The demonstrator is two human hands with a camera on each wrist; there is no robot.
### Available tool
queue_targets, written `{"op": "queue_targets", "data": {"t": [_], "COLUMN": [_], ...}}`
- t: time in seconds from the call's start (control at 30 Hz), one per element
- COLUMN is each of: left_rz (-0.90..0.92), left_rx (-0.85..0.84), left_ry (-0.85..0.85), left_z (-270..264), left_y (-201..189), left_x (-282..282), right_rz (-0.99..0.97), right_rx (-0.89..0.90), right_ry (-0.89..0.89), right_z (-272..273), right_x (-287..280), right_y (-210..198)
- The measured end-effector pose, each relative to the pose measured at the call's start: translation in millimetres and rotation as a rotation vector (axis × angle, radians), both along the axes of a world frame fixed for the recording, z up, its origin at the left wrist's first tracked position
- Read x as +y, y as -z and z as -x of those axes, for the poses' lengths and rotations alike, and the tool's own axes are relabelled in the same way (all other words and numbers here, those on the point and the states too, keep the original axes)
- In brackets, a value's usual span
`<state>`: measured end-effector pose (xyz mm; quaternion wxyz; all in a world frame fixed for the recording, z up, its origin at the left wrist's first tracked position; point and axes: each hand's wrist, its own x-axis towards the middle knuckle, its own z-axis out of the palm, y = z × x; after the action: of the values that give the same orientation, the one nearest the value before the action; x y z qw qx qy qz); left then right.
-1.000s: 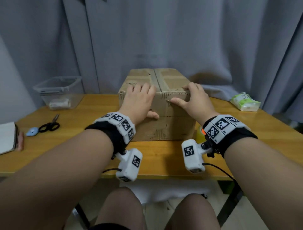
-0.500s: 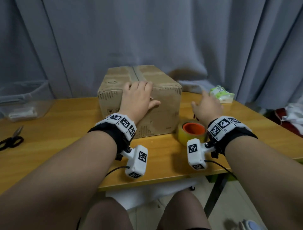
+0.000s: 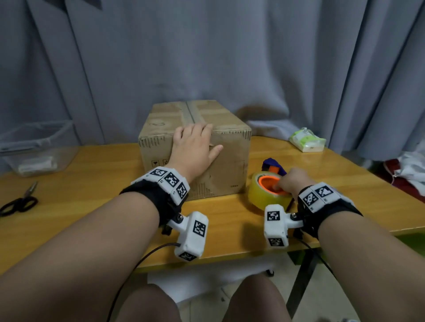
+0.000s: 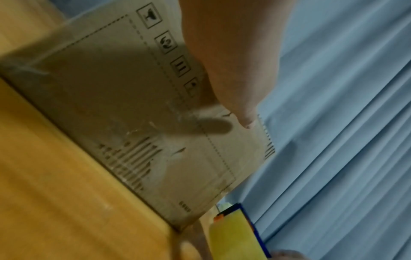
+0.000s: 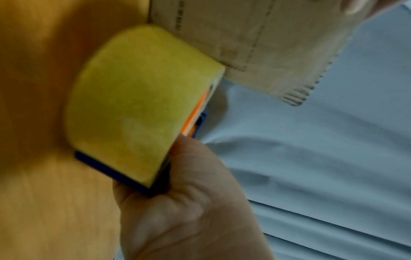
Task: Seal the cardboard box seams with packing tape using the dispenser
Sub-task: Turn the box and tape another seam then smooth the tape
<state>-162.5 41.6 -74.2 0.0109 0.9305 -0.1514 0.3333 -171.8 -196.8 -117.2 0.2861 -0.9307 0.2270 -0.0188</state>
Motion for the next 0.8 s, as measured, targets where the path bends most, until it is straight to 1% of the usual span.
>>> {"op": "queue_targets", "data": {"t": [0.1,0.17,0.23,0.3,0.33,0.43,0.5,0.57,0.63,0.7,0.8], "left_rz": [0.008,0.106,0.219,0.333,0.422,0.817,1.048,1.222,1.317,1.357,1.419], "left_rx": [0.141,0.227,0.314,0.387,0.423,0.577,0.668,0.755,0.795,0.791,0.746], "left_ry": [0.03,0.093,0.152,0.237,0.303,0.49,0.516,0.489,0.452,0.42,0.384], "left_z": [1,4,12,22,28,45,54,61,67,70,73], "left_y": [-27,-49,-70,-90,-99,-122,-133,-138,-140,-139,-136], "left_x": [3,7,8,8,8,10,14,17,24,32,46], "right_rz": [-0.367,-0.525,-0.573,-0.539,-0.501,-0.415,-0.323,-0.188,-0.072,0.013,0.061], "right_rx": [-0.36,-0.585,-0.729,-0.804,-0.816,-0.781,-0.788,-0.825,-0.846,-0.883,-0.921], "right_ry": [0.133,0.087,-0.037,-0.17,-0.236,-0.425,-0.516,-0.562,-0.614,-0.683,-0.716], "right_z": [-2,1,6,11,13,20,21,18,18,22,26], "right_x": [-1,1,7,17,22,42,56,66,75,82,87], "right_y": [-23,-51,-80,-105,-114,-134,-136,-134,-132,-131,-130]}}
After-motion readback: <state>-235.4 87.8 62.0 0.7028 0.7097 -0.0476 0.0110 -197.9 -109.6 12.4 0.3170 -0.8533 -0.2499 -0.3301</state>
